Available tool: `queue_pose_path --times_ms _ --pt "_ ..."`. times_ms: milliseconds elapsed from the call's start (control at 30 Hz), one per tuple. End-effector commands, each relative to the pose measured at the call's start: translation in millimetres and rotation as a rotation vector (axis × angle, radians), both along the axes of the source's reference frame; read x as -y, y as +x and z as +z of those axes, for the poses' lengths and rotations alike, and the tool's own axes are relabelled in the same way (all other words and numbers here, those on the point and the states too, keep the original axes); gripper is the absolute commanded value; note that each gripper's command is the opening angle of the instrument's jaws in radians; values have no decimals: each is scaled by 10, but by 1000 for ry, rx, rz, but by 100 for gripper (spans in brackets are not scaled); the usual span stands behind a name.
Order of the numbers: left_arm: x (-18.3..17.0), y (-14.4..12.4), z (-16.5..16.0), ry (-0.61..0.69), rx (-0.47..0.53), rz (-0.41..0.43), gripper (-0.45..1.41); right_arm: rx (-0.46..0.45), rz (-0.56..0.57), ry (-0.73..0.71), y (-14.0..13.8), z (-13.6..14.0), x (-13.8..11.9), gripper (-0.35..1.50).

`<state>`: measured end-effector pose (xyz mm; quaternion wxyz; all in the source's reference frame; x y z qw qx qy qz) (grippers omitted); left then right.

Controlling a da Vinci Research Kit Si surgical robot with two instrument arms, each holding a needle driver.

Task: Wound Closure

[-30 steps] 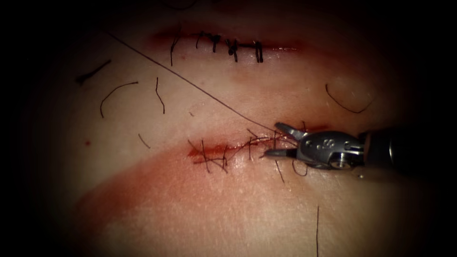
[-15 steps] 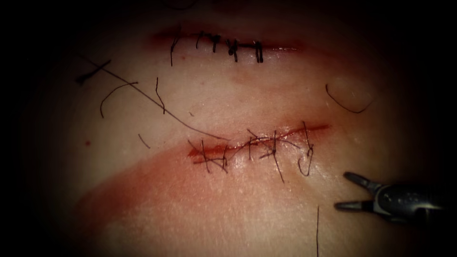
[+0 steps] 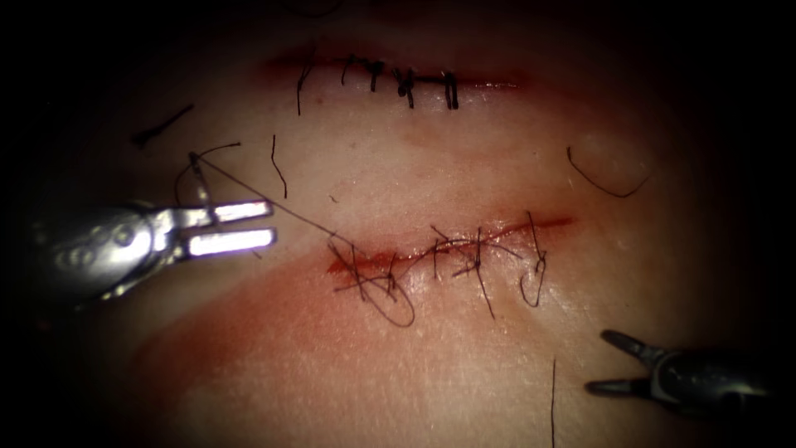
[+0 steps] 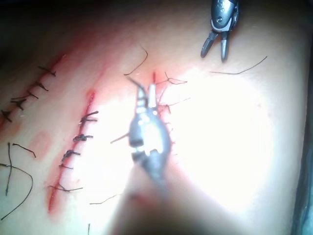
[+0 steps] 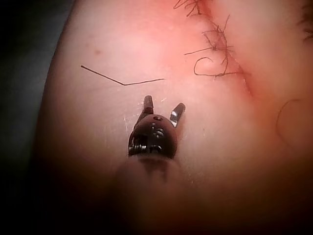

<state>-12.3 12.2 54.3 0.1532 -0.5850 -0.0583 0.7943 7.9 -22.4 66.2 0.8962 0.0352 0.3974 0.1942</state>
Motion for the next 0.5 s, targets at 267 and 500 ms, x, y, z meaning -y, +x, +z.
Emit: queue_pose_path --times_ms 267,500 --pt "23 -58 135 58 -30 19 -45 0 4 3 13 9 10 148" --pt "-3 -44 189 282 -51 -109 84 -3 6 3 22 12 12 148"
